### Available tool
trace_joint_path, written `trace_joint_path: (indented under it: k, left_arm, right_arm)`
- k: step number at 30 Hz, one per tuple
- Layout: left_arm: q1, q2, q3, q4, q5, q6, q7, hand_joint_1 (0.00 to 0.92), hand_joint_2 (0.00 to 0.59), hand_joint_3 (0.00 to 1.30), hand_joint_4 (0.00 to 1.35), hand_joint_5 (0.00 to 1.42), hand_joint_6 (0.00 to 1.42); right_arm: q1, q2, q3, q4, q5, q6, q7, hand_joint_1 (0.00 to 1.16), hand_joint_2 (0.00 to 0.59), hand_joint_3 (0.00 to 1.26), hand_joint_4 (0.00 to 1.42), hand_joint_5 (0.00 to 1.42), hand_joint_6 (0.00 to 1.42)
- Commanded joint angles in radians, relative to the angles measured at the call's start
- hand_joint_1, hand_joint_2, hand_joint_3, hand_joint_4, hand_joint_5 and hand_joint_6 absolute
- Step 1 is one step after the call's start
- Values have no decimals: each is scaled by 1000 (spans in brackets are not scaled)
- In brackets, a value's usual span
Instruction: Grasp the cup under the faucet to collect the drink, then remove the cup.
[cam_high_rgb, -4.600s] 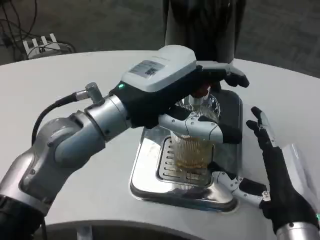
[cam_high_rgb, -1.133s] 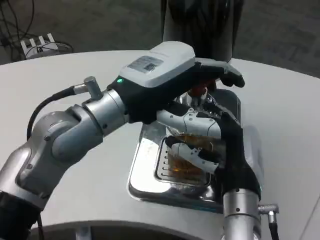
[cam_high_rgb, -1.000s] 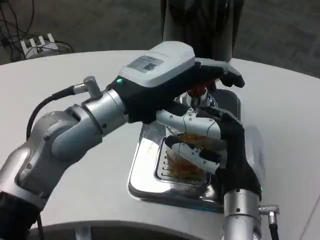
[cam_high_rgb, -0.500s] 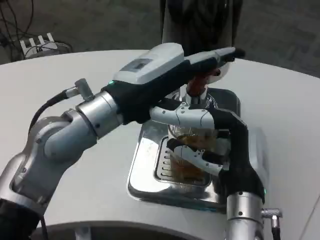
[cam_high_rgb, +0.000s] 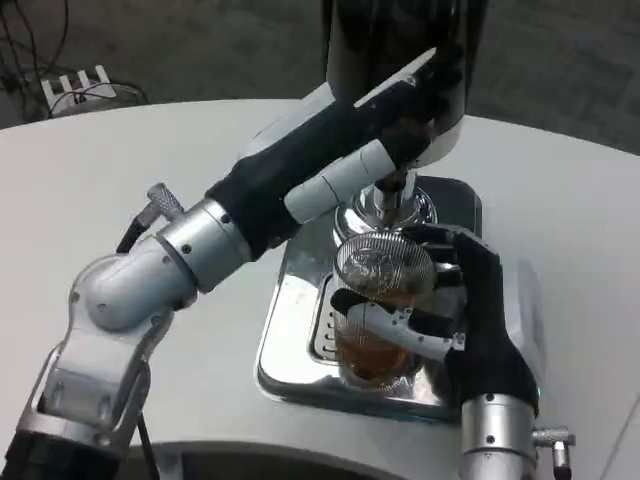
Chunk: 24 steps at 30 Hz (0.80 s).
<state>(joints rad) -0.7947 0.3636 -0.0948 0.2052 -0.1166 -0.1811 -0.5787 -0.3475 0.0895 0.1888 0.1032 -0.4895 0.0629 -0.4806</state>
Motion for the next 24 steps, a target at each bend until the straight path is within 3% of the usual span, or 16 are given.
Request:
trace_joint_path:
  k: [1, 5, 18, 24]
  left_arm:
    - [31, -10, 38, -120, -89, 114, -16, 0, 10, 0, 0, 0, 0]
    - [54, 8, 79, -249, -131, 191, -9, 0, 15, 0, 0, 0, 0]
    - [84, 63, 112, -386, -114, 219, -19, 0, 23, 0, 0, 0, 0]
    - [187, 55, 141, -513, -150, 264, 10, 0, 23, 0, 0, 0, 0]
  right_arm:
    - [22, -3, 10, -24, -15, -19, -6, 942, 99, 867, 948, 1169, 1382]
    - [25, 4, 11, -24, -11, -20, -8, 941, 99, 878, 959, 1180, 1382]
    - [52, 8, 17, -59, -19, -21, -15, 932, 97, 879, 959, 1180, 1381]
    - [83, -1, 36, -96, -27, -25, -8, 930, 96, 879, 959, 1179, 1381]
